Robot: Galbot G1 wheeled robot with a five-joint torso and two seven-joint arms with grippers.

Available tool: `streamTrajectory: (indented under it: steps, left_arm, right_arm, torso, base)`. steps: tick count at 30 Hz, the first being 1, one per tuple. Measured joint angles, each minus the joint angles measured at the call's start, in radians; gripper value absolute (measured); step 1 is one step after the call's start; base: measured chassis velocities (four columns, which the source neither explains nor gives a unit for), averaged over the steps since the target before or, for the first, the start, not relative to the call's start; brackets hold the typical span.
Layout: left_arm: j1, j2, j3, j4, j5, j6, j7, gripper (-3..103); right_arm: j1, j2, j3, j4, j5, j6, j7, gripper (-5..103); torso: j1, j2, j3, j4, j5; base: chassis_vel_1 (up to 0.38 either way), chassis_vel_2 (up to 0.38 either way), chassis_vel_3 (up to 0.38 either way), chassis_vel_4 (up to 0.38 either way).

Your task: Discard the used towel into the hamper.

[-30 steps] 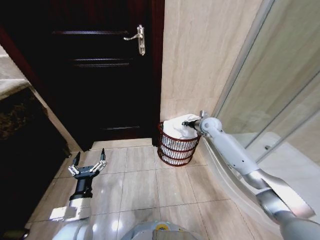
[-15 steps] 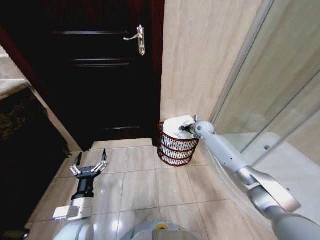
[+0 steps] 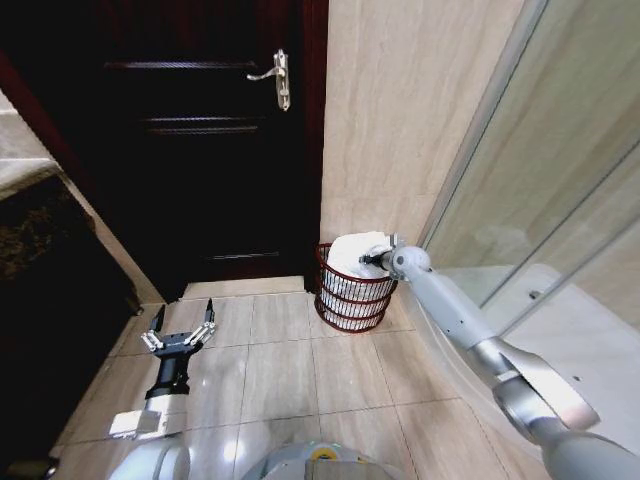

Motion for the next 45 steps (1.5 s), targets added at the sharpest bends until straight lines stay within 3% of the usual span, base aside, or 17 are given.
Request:
streamTrajectory:
  steps: [4, 6, 9, 12, 13, 15, 22, 27, 31, 34, 38, 45]
  left_arm:
    - [0.002, 0.000, 0.000, -0.005, -0.002, 0.000, 0.000, 100]
    - [0.004, 0.000, 0.002, -0.010, -0.004, 0.000, 0.002, 100]
    - [0.005, 0.000, 0.003, -0.011, -0.005, -0.001, 0.002, 100]
    - [0.006, 0.000, 0.011, -0.013, -0.005, -0.003, 0.004, 100]
    - [0.006, 0.000, 0.011, -0.013, -0.005, -0.003, 0.004, 100]
    - [0.006, 0.000, 0.016, -0.018, -0.003, -0.004, 0.004, 100]
    - [0.013, 0.000, 0.012, -0.031, -0.005, -0.005, 0.005, 100]
    - [0.027, 0.000, -0.007, -0.037, -0.022, -0.015, 0.005, 100]
    - [0.031, 0.000, -0.011, -0.035, -0.025, -0.022, 0.008, 100]
    - [0.025, 0.000, -0.006, -0.025, -0.023, -0.022, 0.010, 100]
    - [0.015, 0.000, 0.005, -0.021, -0.012, -0.015, 0.010, 100]
    - [0.007, 0.000, 0.011, -0.022, -0.009, -0.003, 0.007, 100]
  right_arm:
    - [-0.089, -0.044, 0.063, 0.135, -0.057, 0.029, 0.005, 47]
    - [-0.166, -0.078, 0.131, 0.238, -0.071, 0.027, 0.009, 57]
    - [-0.195, -0.092, 0.155, 0.275, -0.072, 0.028, 0.012, 63]
    - [-0.253, -0.137, 0.194, 0.345, -0.070, 0.062, 0.000, 84]
    - [-0.253, -0.137, 0.194, 0.345, -0.070, 0.062, 0.000, 84]
    - [-0.232, -0.139, 0.163, 0.322, -0.071, 0.083, -0.008, 95]
    - [-0.106, -0.096, 0.078, 0.202, -0.053, 0.092, 0.009, 100]
    - [-0.068, -0.105, 0.051, 0.202, -0.022, 0.062, 0.105, 100]
    - [-0.118, -0.142, 0.095, 0.280, 0.004, 0.053, 0.131, 100]
    - [-0.201, -0.183, 0.171, 0.403, 0.009, 0.101, 0.126, 100]
    - [-0.260, -0.202, 0.238, 0.501, -0.013, 0.110, 0.112, 100]
    - [-0.396, -0.237, 0.334, 0.596, -0.036, 0.064, 0.091, 100]
  torso:
    - [0.000, 0.000, 0.000, -0.0003, 0.0001]
    - [0.000, 0.000, 0.000, -0.0005, 0.0001]
    - [0.000, 0.000, 0.000, -0.0006, -0.0001]
    - [0.000, 0.000, 0.000, -0.0006, -0.0002]
    - [0.000, 0.000, 0.000, -0.0006, -0.0002]
    - [0.000, 0.000, 0.000, -0.0006, 0.0001]
    - [0.000, 0.000, 0.000, 0.0002, 0.0002]
    - [0.000, 0.000, 0.000, 0.0003, 0.0000]
    - [0.000, 0.000, 0.000, -0.0005, -0.0001]
    - [0.000, 0.000, 0.000, -0.0007, -0.0001]
    - [0.000, 0.000, 0.000, -0.0002, -0.0003]
    - [0.000, 0.000, 0.000, -0.0003, 0.0000]
  base:
    - [0.000, 0.000, 0.000, 0.000]
    - [0.000, 0.000, 0.000, 0.000]
    - [0.000, 0.000, 0.000, 0.000]
    - [0.000, 0.000, 0.000, 0.000]
    - [0.000, 0.000, 0.000, 0.000]
    - [0.000, 0.000, 0.000, 0.000]
    - [0.000, 0.000, 0.000, 0.000]
    - [0.000, 0.000, 0.000, 0.000]
    - [0.000, 0.000, 0.000, 0.000]
    - [0.000, 0.000, 0.000, 0.000]
    - [0.000, 0.000, 0.000, 0.000]
    - [0.000, 0.000, 0.000, 0.000]
